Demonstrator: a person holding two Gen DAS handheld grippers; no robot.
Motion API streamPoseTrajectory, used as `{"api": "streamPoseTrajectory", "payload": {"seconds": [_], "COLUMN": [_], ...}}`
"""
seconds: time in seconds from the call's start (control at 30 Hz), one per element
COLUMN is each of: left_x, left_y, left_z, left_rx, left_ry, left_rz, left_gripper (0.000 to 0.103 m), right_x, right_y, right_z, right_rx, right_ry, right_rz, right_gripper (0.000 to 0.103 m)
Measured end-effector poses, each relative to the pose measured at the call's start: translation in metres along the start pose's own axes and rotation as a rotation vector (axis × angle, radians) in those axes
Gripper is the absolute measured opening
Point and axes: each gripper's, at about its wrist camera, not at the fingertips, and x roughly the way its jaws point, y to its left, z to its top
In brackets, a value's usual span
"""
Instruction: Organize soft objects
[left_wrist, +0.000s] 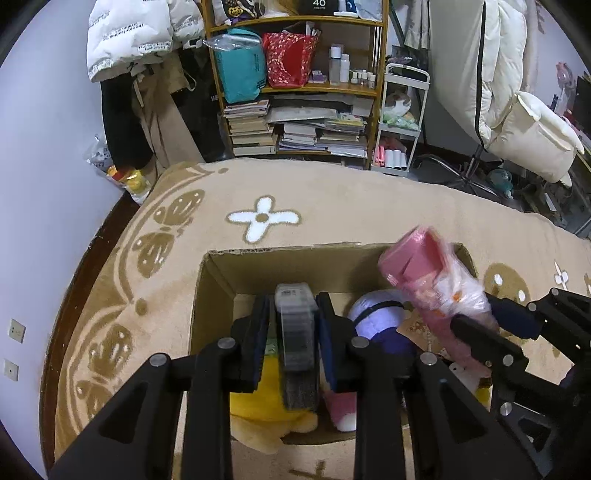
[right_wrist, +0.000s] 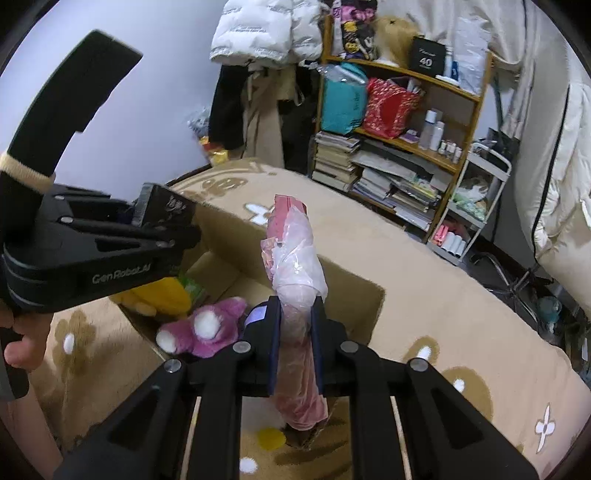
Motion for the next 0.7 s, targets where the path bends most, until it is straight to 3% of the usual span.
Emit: {"api": "streamPoseTrajectory", "payload": {"seconds": [0.13,0.17,0.2,0.27,0.4,0.57,0.7], "left_x": [-0.001,-0.002,-0.002,-0.006,-0.012,-0.031,-0.051], "left_y": [0.005,0.007,0.008,0.012,0.018,0.028,0.038], "left_z": [-0.003,-0.003,-0.004,-0.005,-0.006,-0.009,-0.014], "left_rx": [-0.006,-0.011,-0.018,-0.03,-0.036,-0.057,-0.081], "left_ry": [0.002,0.0,-0.001,-0.015,-0.007,-0.041,-0.081], "left_rz": [0.007,0.008,0.015,0.033,0.049,0.084,0.095], "left_gripper": [0.032,0.041,0.058,0.07,0.081,0.094,0.098], "right_x": [0.005,0.006,0.007,0.005,-0.001,-0.012,-0.022], "right_y": [0.001,0.001,0.001,0.0,-0.003,-0.004,-0.007], "right_z": [-0.003,-0.003,-0.004,-0.006,-0.005,-0.002,0.0], "right_rx": [0.005,0.008,0.012,0.014,0.032,0.042,0.077], "right_ry": [0.021,0.026,0.029,0.021,0.01,-0.004,-0.014], "right_rz": [0.027,0.033,0.039,0.034,0.032,0.005,-0.004], "right_gripper": [0.019,0.019,0.019,0.022,0.046,0.063,0.08]}}
